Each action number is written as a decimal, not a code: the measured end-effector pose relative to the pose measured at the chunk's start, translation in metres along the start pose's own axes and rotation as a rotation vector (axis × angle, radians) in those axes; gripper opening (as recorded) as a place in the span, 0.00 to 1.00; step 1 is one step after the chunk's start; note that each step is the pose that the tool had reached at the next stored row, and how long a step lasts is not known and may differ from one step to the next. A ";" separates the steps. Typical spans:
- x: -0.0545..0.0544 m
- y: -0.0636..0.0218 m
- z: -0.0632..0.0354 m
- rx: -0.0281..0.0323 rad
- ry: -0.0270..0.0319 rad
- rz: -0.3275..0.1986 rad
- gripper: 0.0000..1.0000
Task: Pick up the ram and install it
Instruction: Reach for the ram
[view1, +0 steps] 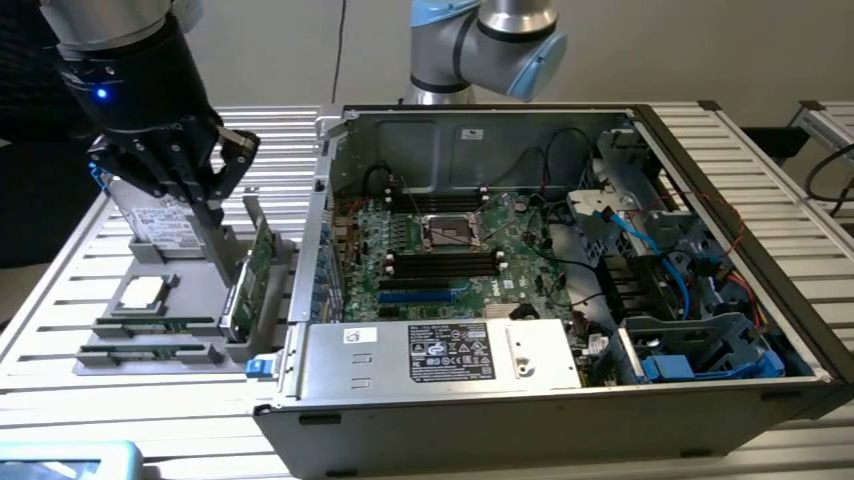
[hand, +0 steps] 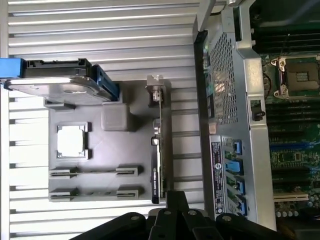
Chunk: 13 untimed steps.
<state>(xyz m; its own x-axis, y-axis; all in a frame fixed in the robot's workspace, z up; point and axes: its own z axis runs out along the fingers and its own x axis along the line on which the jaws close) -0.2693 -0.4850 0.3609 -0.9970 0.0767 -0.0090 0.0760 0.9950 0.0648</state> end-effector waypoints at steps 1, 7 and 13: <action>0.004 -0.0010 0.0012 0.0000 0.0003 0.000 0.11; 0.026 -0.0063 0.0095 0.0006 0.0077 0.000 0.11; 0.044 -0.0091 0.0193 0.0013 0.0162 0.001 0.11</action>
<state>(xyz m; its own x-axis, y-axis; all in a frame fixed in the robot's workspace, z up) -0.3139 -0.4894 0.3407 -0.9970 0.0766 0.0072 0.0769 0.9950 0.0636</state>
